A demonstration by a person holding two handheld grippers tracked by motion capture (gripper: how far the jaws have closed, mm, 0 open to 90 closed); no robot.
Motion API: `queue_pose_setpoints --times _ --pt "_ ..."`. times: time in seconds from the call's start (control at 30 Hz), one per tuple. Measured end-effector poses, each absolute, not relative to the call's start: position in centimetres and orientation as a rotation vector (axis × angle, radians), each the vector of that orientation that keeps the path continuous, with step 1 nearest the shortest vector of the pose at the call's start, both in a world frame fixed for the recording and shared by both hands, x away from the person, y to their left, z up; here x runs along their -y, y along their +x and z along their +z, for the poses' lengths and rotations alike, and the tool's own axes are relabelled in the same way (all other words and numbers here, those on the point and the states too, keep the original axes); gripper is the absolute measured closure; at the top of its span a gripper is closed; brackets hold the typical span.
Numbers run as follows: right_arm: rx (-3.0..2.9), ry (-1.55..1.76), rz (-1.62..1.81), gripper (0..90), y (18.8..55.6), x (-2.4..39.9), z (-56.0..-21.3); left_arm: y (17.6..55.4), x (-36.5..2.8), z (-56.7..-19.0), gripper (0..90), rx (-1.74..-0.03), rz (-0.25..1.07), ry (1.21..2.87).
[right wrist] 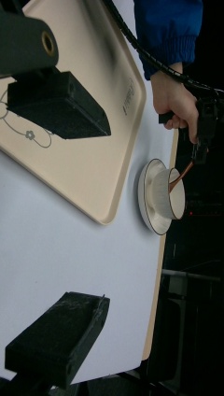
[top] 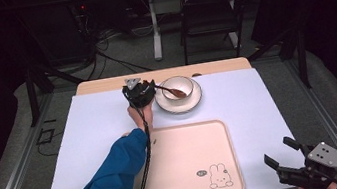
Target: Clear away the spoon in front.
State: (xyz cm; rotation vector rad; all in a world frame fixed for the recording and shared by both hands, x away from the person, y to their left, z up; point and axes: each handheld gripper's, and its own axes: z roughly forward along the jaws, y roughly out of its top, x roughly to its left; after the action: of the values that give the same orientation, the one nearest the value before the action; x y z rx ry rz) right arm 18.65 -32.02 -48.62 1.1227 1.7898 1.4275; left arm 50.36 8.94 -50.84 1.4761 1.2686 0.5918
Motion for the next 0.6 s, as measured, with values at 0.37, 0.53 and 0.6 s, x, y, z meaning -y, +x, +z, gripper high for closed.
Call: queue_pose_setpoints --times 0.37,0.53,0.6 --pt "-1.788 1.122 1.427 14.0 18.6 32.0 -48.6 49.9 -8.1 -49.1 74.8 -1.161 0.588 1.505" --pt "-1.788 1.122 1.428 14.0 18.6 32.0 -48.6 49.9 -7.8 -48.6 78.4 -1.128 0.559 1.5" --pt "-1.787 1.123 1.43 14.0 18.6 32.1 -48.6 50.0 -7.8 -48.3 79.7 -1.112 0.542 1.505"
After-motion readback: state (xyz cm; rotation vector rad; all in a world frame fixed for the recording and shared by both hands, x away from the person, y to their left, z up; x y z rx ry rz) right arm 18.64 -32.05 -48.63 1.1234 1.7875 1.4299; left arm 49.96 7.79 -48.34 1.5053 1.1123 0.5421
